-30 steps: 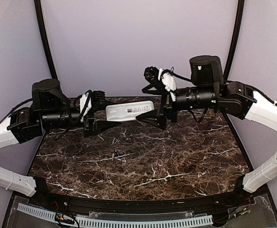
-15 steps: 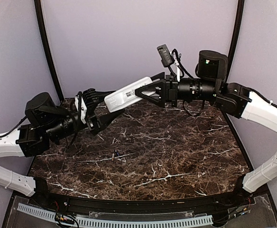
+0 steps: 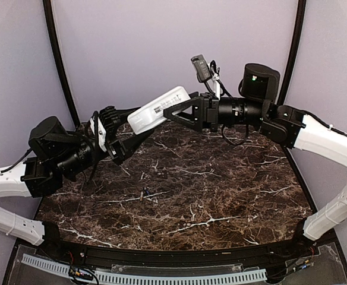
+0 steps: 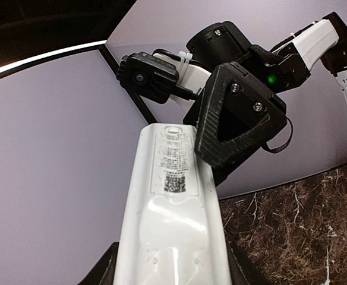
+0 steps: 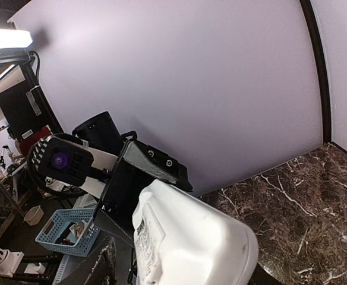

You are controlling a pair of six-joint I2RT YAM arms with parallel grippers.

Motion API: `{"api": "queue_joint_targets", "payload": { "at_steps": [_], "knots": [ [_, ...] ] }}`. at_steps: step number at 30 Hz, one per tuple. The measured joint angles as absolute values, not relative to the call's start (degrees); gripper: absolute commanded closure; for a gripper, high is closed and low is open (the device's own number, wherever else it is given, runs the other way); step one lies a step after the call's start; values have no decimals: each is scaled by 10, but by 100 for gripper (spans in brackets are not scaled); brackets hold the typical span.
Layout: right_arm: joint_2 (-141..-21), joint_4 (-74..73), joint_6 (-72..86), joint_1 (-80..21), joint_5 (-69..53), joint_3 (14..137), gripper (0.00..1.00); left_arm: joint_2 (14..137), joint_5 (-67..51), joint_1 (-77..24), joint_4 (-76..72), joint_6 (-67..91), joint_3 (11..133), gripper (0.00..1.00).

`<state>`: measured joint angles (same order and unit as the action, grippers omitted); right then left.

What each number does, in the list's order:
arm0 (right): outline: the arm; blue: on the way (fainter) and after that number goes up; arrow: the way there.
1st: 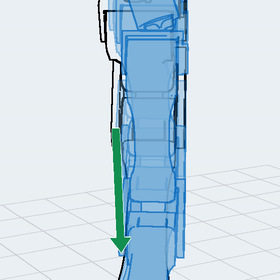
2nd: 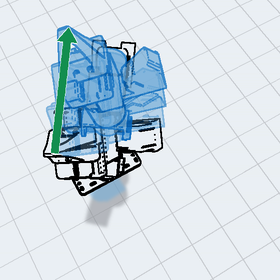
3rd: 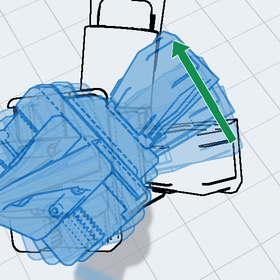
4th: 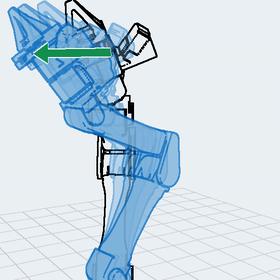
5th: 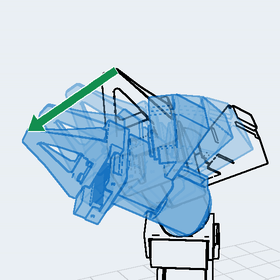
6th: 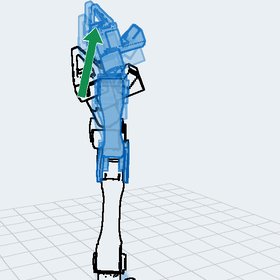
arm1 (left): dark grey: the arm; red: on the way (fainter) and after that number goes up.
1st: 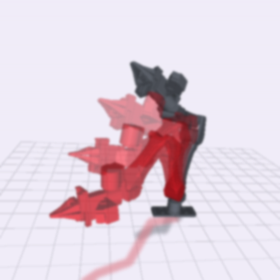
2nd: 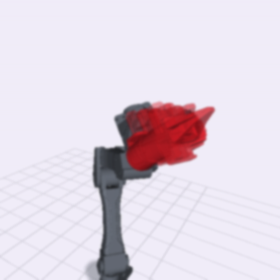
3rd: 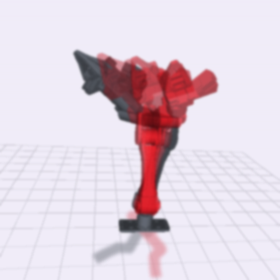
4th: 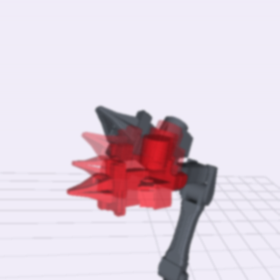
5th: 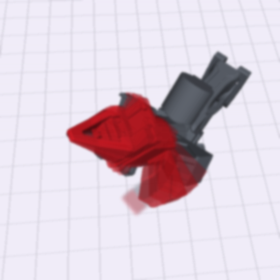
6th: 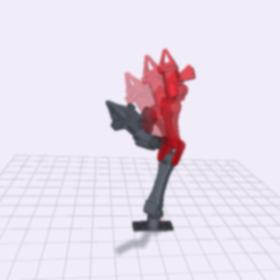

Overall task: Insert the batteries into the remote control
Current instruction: Pass from the left arm to the right

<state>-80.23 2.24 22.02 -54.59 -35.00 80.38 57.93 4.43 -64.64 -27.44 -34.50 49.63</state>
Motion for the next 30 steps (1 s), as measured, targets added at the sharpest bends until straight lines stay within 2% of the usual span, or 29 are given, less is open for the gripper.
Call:
{"api": "queue_joint_targets", "payload": {
  "at_steps": [3,6,8,14,15,16,17,18,20,22,24,30],
  "knots": [
    [-805,34,230,-546,-350,806,59,580,46,-647,-275,-347,496,100],
    [-811,39,231,-546,-352,811,61,580,48,-648,-275,-350,496,100],
    [-815,39,231,-546,-354,812,66,580,48,-648,-275,-354,495,100],
    [-824,38,239,-546,-376,823,91,580,53,-648,-274,-363,490,100],
    [-824,32,248,-546,-376,825,95,579,56,-648,-274,-369,490,97],
    [-825,29,251,-546,-373,827,98,580,59,-647,-272,-373,490,83],
    [-826,25,246,-546,-375,829,100,580,62,-647,-269,-371,490,73],
    [-827,22,243,-546,-375,830,100,580,63,-647,-265,-369,490,52],
    [-829,-2,232,-546,-375,840,100,580,65,-647,-247,-356,496,33],
    [-832,-35,198,-546,-379,857,100,580,55,-647,-209,-323,512,25],
    [-834,-75,148,-546,-388,879,99,579,31,-648,-166,-283,534,23],
    [-826,-190,4,-546,-412,909,99,585,-56,-648,-9,-169,637,25]
  ]
}}
